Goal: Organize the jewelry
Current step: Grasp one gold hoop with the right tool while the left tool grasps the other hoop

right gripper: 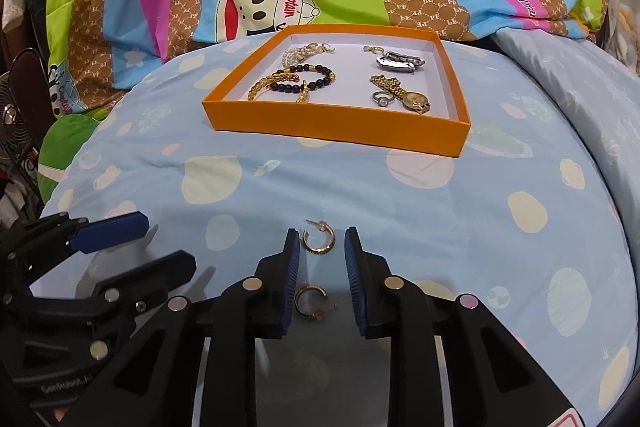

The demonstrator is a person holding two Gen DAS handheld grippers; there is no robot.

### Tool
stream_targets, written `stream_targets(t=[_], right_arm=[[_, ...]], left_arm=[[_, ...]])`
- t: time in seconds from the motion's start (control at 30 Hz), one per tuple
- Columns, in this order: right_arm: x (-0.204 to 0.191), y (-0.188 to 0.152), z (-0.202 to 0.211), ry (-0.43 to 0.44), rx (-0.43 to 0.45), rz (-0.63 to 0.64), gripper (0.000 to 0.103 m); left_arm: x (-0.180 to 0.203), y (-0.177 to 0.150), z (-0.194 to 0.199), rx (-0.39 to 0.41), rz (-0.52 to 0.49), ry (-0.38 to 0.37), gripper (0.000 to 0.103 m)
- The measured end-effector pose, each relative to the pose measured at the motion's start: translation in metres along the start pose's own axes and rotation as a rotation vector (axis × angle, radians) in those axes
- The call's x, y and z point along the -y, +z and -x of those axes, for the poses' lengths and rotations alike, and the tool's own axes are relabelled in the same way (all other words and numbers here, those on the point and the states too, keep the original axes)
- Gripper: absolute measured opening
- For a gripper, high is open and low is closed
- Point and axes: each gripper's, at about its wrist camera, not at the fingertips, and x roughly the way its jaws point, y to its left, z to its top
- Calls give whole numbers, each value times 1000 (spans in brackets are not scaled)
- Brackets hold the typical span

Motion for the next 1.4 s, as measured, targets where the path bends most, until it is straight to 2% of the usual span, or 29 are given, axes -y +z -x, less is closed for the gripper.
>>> stream_targets(t=[0.1, 0.3, 0.53, 0.77, 0.9, 1.03, 1.2, 1.4], right_arm=[[0, 2, -2, 7, -2, -2, 16], [26, 1, 20, -13, 48, -85, 15], [64, -7, 47, -67, 79, -162, 15], [79, -18, 57, -76, 89, -196, 16], [83, -21, 59, -70, 90, -206, 16], [85, -22, 58, -62, 91, -214, 16], [82, -21, 57, -51, 93, -210, 16], [79, -19, 57, -40, 94, -207, 16]], left_arm=[[1, -1, -1, -6, 0, -4, 55], [14, 0, -1, -17, -28, -55, 55], [53, 2, -16, -51, -88, -144, 55], [85, 10, -32, -37, -154, -115, 54], [89, 10, -34, -20, -168, -99, 48], [86, 8, -32, -10, -161, -105, 32], [82, 6, -32, -7, -151, -114, 18], [82, 4, -28, -4, -157, -131, 18]])
